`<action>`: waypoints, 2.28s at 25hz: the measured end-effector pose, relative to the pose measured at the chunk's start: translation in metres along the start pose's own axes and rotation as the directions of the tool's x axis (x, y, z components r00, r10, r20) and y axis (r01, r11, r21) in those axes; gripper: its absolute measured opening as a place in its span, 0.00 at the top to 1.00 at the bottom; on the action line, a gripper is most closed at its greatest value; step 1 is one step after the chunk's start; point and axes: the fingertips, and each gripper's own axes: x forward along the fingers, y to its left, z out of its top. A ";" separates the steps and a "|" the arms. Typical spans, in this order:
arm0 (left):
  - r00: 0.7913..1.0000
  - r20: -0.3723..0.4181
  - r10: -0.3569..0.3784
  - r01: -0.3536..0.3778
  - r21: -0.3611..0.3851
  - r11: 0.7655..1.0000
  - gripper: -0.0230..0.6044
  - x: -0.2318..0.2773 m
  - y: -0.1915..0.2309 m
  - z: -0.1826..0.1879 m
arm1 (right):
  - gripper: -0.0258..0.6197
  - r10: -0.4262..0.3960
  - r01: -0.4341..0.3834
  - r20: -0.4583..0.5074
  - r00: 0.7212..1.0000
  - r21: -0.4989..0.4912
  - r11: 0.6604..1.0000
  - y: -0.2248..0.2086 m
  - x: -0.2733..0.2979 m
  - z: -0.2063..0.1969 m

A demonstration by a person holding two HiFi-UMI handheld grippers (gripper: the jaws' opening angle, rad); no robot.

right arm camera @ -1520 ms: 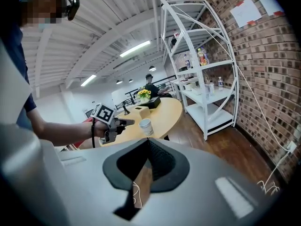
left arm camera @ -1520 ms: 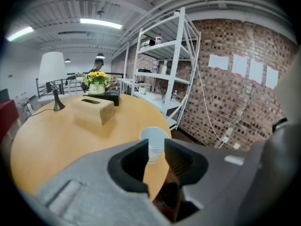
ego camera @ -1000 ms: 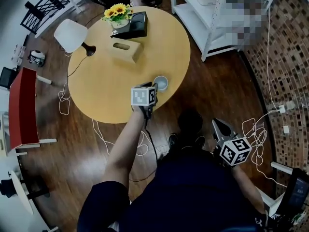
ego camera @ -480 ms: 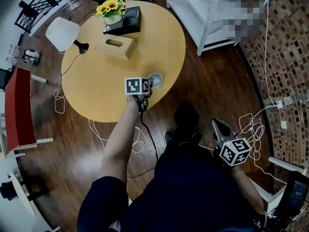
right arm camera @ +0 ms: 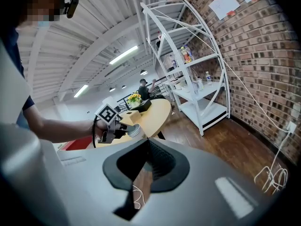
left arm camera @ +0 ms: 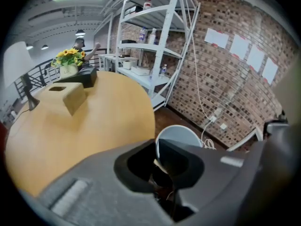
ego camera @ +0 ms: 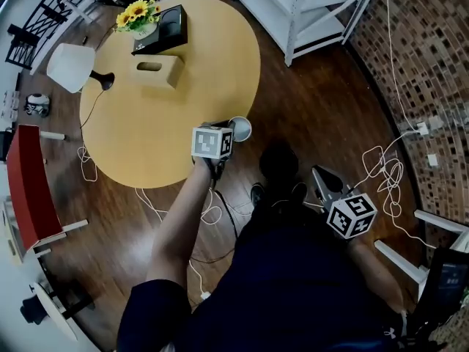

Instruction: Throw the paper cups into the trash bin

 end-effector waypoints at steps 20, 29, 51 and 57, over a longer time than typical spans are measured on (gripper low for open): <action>0.967 -0.244 -0.077 0.099 0.082 0.992 0.91 0.199 -0.121 -0.199 | 0.94 -0.052 0.075 -0.201 0.978 0.106 0.992 -0.163 0.079 -0.198; 0.959 -0.282 -0.024 0.034 0.031 0.999 0.91 0.343 -0.080 -0.299 | 0.95 -0.033 0.059 -0.211 0.977 0.118 0.991 -0.232 0.144 -0.270; 0.912 -0.391 -0.123 0.231 0.244 0.942 0.92 0.533 -0.070 -0.425 | 0.94 -0.008 0.017 -0.120 0.993 0.069 0.997 -0.286 0.176 -0.271; 0.904 -0.420 -0.083 0.186 0.212 0.959 0.79 0.535 -0.053 -0.433 | 0.95 -0.006 0.010 -0.108 0.994 0.035 0.999 -0.279 0.174 -0.265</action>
